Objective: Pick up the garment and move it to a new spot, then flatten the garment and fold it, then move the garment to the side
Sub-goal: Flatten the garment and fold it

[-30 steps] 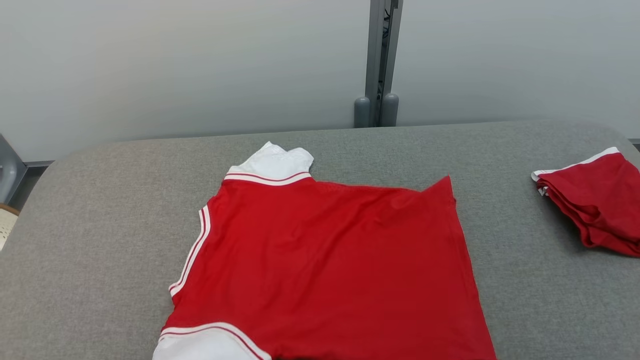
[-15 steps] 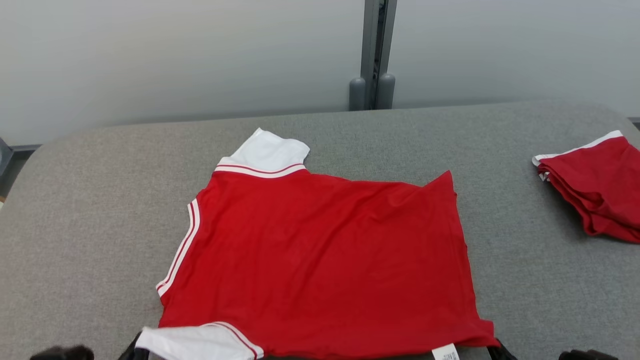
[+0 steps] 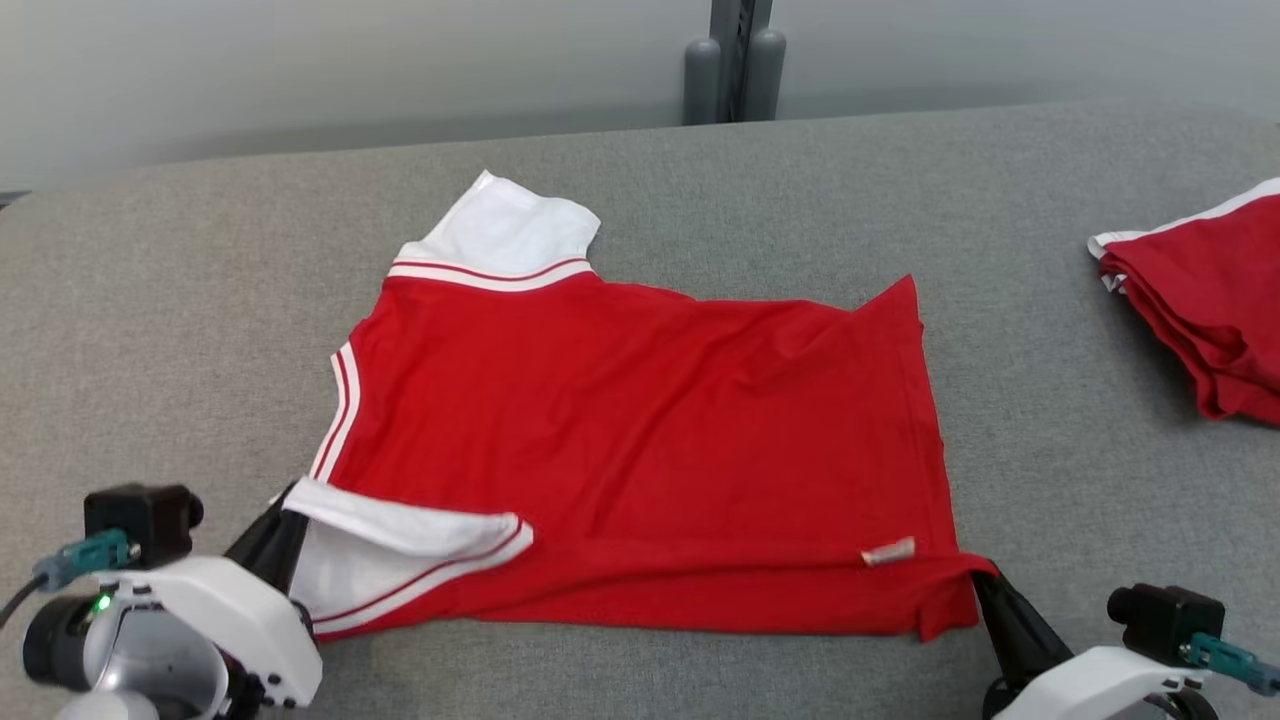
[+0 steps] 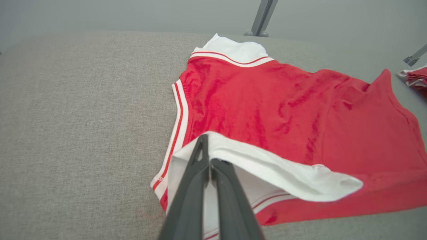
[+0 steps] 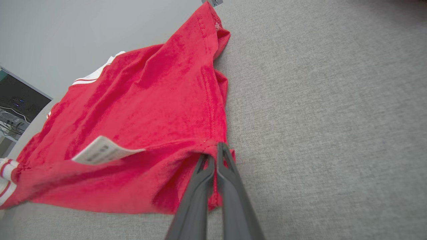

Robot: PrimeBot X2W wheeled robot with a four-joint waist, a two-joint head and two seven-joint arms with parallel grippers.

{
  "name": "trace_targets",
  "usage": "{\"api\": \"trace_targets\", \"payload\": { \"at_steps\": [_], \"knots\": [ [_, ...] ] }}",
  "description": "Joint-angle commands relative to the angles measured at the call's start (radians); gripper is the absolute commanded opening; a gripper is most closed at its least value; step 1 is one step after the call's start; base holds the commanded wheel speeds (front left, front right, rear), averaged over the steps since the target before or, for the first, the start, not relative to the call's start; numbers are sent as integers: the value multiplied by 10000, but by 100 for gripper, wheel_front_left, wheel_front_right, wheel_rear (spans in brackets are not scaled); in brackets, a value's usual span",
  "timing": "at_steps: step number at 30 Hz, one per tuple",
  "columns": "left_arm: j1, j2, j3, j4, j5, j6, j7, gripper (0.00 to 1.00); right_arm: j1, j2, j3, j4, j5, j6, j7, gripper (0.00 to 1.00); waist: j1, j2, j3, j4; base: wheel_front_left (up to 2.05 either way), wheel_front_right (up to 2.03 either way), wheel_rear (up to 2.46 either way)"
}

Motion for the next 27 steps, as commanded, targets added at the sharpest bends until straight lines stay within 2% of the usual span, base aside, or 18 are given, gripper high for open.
{"api": "trace_targets", "payload": {
  "at_steps": [1, 7, 8, 9, 10, 11, 15, 16, 19, 23, 27],
  "knots": [
    [-420, 17, -45, 287, -5, -175, -107, 0, -256, -106, 7, 207, 88, 1, -171, 0, 0, -1, 156, -35, 0, 0, 0],
    [-1346, -185, -287, 1539, 54, -729, -591, 0, -1029, -162, 382, 859, 188, 1, -680, 0, 0, -1, 542, -132, 0, 0, 0],
    [-1493, -244, -296, 1716, 92, -793, -786, 27, -1102, -180, 517, 940, 233, 1, -713, 0, 0, -1, 583, -127, 0, 0, 0],
    [-1604, -316, -296, 1860, 100, -869, -971, 91, -1162, -245, 635, 994, 240, 1, -749, 21, 0, -1, 632, -117, 0, 0, 0],
    [-1693, -388, -290, 2040, 120, -893, -1161, 100, -1223, -315, 718, 1044, 267, 1, -802, 46, 0, -1, 670, -105, 0, 0, 0],
    [-1733, -458, -269, 2192, 137, -931, -1378, 100, -1245, -363, 801, 1087, 261, 1, -879, 100, 0, -1, 691, -99, 0, 0, 0],
    [-1595, -801, -52, 2452, 196, -800, -2448, 100, -1179, -578, 1090, 811, -13, 1, -1420, 100, 0, -1, 693, -116, 0, 0, 0],
    [-1595, -801, -52, 2452, 196, -800, -2448, 100, -1179, -578, 1090, 811, -13, 1, -1420, 100, 0, -1, 693, -116, 0, 0, 0],
    [-1235, -1063, 197, 2400, 295, -533, -3391, 100, -994, -727, 1103, 414, -558, 1, -1862, 100, 0, -1, 593, -156, 0, 0, 0],
    [-720, -1441, 476, 2063, 494, -141, -4659, 100, -835, -769, 721, -188, -1464, 1, -2377, 100, 0, -1, 331, -199, 0, 0, 0],
    [-225, -1692, 668, 1530, 897, 276, -5350, 100, -734, -608, 179, -665, -2322, 1, -2636, 100, 0, -1, 31, -203, 0, 0, 0]
  ]
}}
